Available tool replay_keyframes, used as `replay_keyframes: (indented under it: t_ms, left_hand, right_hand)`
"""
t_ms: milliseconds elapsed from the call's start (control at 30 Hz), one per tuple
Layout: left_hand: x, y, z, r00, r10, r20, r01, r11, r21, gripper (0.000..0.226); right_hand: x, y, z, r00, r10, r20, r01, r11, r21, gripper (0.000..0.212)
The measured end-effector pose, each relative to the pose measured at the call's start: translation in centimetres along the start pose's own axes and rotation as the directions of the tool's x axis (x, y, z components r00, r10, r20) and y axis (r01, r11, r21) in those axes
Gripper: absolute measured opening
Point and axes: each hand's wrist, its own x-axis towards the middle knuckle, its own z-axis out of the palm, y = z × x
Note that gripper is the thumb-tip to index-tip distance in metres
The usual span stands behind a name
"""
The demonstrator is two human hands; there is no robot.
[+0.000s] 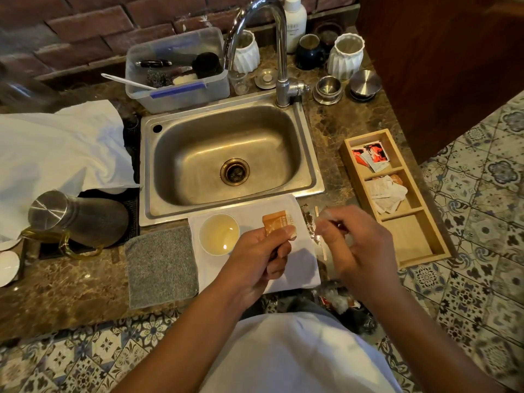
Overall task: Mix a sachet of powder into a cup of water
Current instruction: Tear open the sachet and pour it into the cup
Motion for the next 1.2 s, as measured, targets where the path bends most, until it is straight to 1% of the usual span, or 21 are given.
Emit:
replay_keyframes:
  t_ms: [133, 200, 300, 367, 467, 567, 667, 733, 767, 867, 967, 1200]
  left_hand:
    - [-0.3, -0.2, -0.7, 1.000, 0.027, 0.004, -0.028, 0.997, 0.067, 0.022]
    - [-0.2, -0.3, -0.7, 0.999, 0.049, 0.016, -0.050, 0.996, 0.078, 0.025]
    - [0.0, -0.5, -0.6, 0.997, 0.072, 0.018, -0.073, 0.994, 0.085, 0.025]
    - [0.1, -0.8, -0.5, 0.997, 0.076, 0.015, -0.077, 0.993, 0.090, 0.021]
    - [0.8, -1.3, -0.5, 0.998, 0.068, 0.008, -0.069, 0.994, 0.088, 0.021]
    - [1.4, -1.8, -0.5, 0.999, 0.039, 0.004, -0.039, 0.997, 0.065, 0.021]
    - [1.6, -2.2, -0.5, 0.999, 0.035, 0.000, -0.035, 0.995, 0.091, 0.021]
    - [1.7, -2.2, -0.6, 0.999, 0.038, 0.001, -0.038, 0.993, 0.114, 0.021]
    - [1.7, -2.2, -0.6, 0.999, 0.040, -0.001, -0.040, 0.992, 0.118, 0.021]
    - [1.8, -2.3, -0.7, 0.999, 0.045, -0.008, -0.043, 0.992, 0.123, 0.021]
    - [1.7, -2.6, -0.8, 0.999, 0.046, 0.000, -0.045, 0.988, 0.148, 0.022]
    - [1.4, -2.9, -0.6, 0.999, 0.053, -0.008, -0.050, 0.975, 0.218, 0.025]
  right_hand:
    - [0.6, 0.3, -0.5, 0.982, 0.157, 0.106, -0.172, 0.974, 0.150, 0.025]
    - [0.6, 1.5, -0.1, 0.969, 0.209, 0.130, -0.231, 0.955, 0.184, 0.024]
    - [-0.1, 4.3, 0.4, 0.940, 0.315, 0.131, -0.332, 0.934, 0.133, 0.017]
    - [-0.7, 6.1, 0.6, 0.906, 0.403, 0.130, -0.415, 0.905, 0.088, 0.017]
    - [-1.8, 8.4, 1.3, 0.837, 0.523, 0.164, -0.530, 0.848, 0.001, 0.024]
    - [-3.2, 11.2, 2.2, 0.742, 0.644, 0.186, -0.636, 0.764, -0.108, 0.025]
    - [-4.5, 13.4, 3.2, 0.688, 0.697, 0.201, -0.643, 0.714, -0.277, 0.028]
    - [-5.0, 14.2, 3.5, 0.649, 0.733, 0.204, -0.661, 0.676, -0.326, 0.029]
    - [-5.2, 14.5, 3.7, 0.641, 0.738, 0.209, -0.661, 0.670, -0.339, 0.029]
    - [-5.2, 15.1, 4.4, 0.627, 0.745, 0.226, -0.644, 0.660, -0.388, 0.032]
    - [-5.3, 15.6, 4.9, 0.615, 0.762, 0.203, -0.645, 0.634, -0.428, 0.033]
    - [-5.4, 16.5, 4.9, 0.640, 0.754, 0.148, -0.635, 0.628, -0.451, 0.033]
